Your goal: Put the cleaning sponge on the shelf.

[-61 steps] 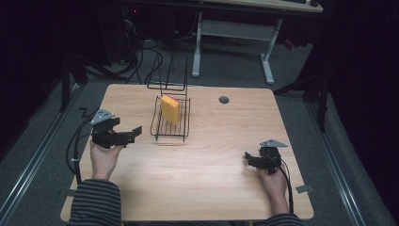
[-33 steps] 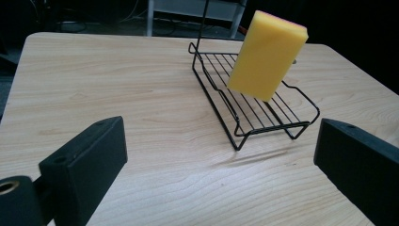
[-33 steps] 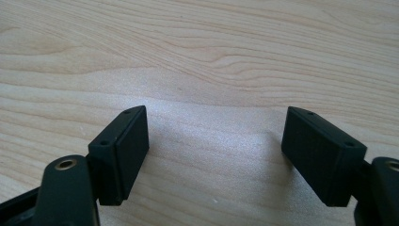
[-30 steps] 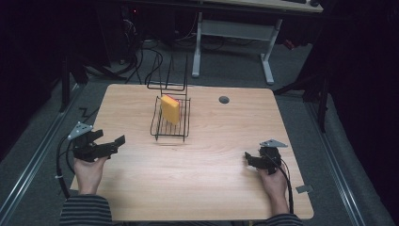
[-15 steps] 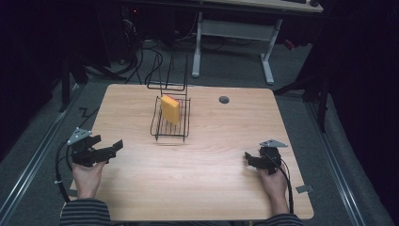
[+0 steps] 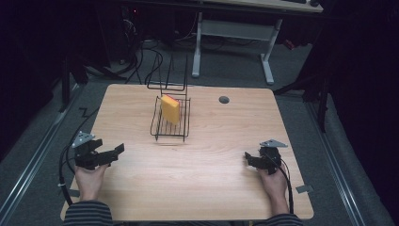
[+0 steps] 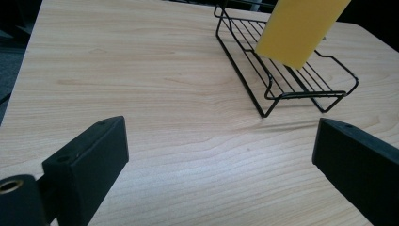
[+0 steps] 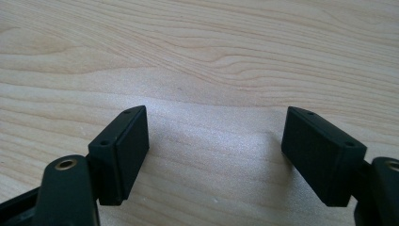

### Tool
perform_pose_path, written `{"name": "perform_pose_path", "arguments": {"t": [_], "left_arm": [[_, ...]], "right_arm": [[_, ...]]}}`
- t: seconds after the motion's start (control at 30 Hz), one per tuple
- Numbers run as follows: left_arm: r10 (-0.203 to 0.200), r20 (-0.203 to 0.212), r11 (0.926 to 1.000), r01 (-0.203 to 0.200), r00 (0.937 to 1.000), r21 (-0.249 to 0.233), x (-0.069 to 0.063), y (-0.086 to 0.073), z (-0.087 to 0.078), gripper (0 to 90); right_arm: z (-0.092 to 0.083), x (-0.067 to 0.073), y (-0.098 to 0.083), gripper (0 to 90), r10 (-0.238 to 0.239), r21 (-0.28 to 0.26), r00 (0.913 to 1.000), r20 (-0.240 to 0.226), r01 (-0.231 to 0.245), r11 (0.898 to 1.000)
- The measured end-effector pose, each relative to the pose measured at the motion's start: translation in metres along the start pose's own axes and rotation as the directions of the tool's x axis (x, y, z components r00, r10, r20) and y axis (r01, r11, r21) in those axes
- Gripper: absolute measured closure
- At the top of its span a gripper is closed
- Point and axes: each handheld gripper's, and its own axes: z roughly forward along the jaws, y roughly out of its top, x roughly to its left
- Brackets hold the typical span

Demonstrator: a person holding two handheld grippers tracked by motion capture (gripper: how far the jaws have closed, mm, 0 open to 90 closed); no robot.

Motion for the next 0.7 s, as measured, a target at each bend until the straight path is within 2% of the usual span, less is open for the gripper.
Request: {"name": "perform_pose_path", "arguments": {"t": [0.37,0.7], "left_arm": [[-0.009,-0.007,0.9996,0.009,0.9999,0.026,0.002,-0.010,0.013,5.0],[0.017,-0.040,0.9976,-0.014,0.9991,0.067,0.001,-0.016,0.030,5.1]], "right_arm": [[0.000,0.000,0.000,23.8,0.000,0.000,1.0000,0.001,0.000,1.000],[0.000,0.000,0.000,23.8,0.000,0.000,1.0000,0.001,0.000,1.000]]}}
